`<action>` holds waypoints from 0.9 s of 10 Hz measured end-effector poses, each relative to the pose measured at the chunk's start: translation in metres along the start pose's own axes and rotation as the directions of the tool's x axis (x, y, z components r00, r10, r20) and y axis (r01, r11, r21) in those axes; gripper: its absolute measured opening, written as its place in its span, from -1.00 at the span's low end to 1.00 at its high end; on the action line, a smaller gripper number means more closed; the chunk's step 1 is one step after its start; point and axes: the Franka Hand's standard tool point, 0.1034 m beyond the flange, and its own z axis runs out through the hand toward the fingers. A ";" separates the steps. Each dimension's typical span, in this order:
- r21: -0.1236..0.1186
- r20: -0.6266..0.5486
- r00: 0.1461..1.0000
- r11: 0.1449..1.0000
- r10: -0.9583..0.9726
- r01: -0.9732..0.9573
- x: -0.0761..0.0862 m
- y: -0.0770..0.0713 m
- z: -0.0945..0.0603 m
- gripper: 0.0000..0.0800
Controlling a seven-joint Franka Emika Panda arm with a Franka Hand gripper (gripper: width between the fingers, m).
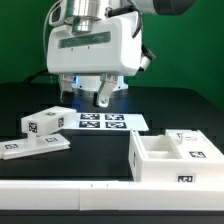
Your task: Assemble cabinet
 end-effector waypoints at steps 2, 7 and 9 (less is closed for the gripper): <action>0.001 -0.002 0.995 0.995 0.095 -0.095 0.013 0.010 0.005 0.99; 0.043 -0.018 0.880 0.880 0.475 -0.474 0.042 0.049 0.030 0.99; 0.037 -0.016 0.835 0.835 0.550 -0.549 0.042 0.054 0.033 0.99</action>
Offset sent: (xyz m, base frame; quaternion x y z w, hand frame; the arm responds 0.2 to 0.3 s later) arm 0.0125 -0.0171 -0.0218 0.0596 0.0040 0.2450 0.9677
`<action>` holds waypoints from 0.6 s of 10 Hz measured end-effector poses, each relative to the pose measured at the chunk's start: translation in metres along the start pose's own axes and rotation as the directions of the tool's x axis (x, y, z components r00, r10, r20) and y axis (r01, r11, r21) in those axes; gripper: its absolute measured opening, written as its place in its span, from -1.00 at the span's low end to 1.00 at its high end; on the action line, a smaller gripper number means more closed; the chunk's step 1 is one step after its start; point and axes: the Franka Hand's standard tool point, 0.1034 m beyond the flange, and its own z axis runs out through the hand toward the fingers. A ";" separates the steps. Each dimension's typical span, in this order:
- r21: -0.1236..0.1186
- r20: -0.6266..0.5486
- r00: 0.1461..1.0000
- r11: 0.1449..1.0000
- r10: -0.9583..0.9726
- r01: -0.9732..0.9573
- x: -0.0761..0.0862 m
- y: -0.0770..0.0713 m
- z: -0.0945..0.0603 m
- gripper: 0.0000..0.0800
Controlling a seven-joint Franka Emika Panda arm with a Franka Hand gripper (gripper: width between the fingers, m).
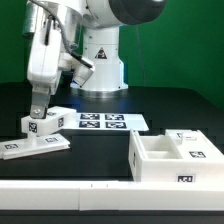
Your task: Assemble cabinet
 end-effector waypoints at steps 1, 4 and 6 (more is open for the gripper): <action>0.002 0.001 1.000 1.000 0.030 -0.030 0.000 -0.001 0.000 0.99; 0.047 0.031 0.995 0.994 0.096 -0.097 -0.011 -0.022 -0.016 0.99; 0.088 0.060 0.990 0.988 0.125 -0.130 -0.018 -0.040 -0.034 0.99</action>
Offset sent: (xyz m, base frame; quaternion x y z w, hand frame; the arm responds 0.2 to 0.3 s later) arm 0.0055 0.0182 -0.0080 0.0491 -0.0705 0.1091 0.9903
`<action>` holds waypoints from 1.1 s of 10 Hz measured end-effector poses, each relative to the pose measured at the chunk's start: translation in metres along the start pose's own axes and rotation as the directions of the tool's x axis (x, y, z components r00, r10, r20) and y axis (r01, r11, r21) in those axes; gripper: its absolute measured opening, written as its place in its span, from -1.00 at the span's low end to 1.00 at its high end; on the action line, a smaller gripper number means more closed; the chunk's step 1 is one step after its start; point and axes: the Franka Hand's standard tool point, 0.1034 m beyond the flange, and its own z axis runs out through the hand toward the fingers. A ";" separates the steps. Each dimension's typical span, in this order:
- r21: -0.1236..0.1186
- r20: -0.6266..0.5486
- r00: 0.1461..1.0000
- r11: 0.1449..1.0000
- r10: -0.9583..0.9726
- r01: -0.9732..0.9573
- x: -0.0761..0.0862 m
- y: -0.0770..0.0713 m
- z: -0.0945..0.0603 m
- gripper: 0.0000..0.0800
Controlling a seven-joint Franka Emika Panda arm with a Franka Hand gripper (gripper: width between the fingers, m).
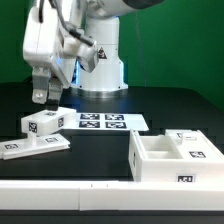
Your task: Assemble cabinet
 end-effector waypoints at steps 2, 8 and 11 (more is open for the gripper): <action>-0.039 0.001 1.000 0.999 -0.018 0.018 -0.003 0.014 0.011 0.99; -0.360 0.200 0.974 0.917 -0.103 0.171 -0.057 0.044 0.031 0.99; -0.350 0.220 0.966 0.913 -0.136 0.209 -0.048 0.041 0.032 0.99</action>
Offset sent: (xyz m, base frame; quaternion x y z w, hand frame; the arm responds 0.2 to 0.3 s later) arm -0.0047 0.0140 -0.0114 -0.1192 0.0273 -0.0382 0.9918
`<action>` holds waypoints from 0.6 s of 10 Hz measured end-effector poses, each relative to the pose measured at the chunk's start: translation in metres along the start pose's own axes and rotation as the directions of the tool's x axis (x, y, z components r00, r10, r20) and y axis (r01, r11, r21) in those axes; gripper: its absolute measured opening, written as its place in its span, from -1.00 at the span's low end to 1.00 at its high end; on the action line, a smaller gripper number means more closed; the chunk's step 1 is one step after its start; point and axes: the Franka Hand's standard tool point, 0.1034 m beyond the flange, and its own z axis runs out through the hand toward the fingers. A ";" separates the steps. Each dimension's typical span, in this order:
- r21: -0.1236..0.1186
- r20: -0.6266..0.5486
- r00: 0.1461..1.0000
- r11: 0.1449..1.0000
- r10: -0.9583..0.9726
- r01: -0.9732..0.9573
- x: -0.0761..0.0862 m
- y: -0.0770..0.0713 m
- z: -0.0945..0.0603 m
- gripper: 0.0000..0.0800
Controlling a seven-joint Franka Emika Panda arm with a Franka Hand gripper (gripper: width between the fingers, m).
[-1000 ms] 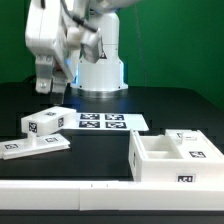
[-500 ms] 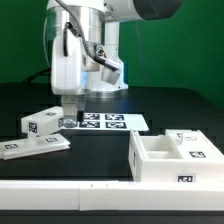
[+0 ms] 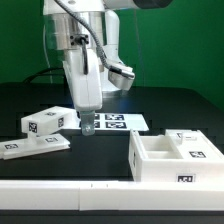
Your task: Assemble cabinet
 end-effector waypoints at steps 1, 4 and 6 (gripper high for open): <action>0.000 -0.001 1.000 1.000 0.022 -0.022 0.001 0.000 0.000 0.99; 0.022 -0.037 0.938 0.938 0.346 -0.345 0.011 0.005 0.009 0.99; 0.031 -0.058 0.827 0.829 0.559 -0.558 0.010 0.008 0.021 0.99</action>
Offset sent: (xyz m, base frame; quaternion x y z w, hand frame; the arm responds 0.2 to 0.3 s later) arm -0.0091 -0.0185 -0.0134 0.0113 0.0758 0.3447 0.9356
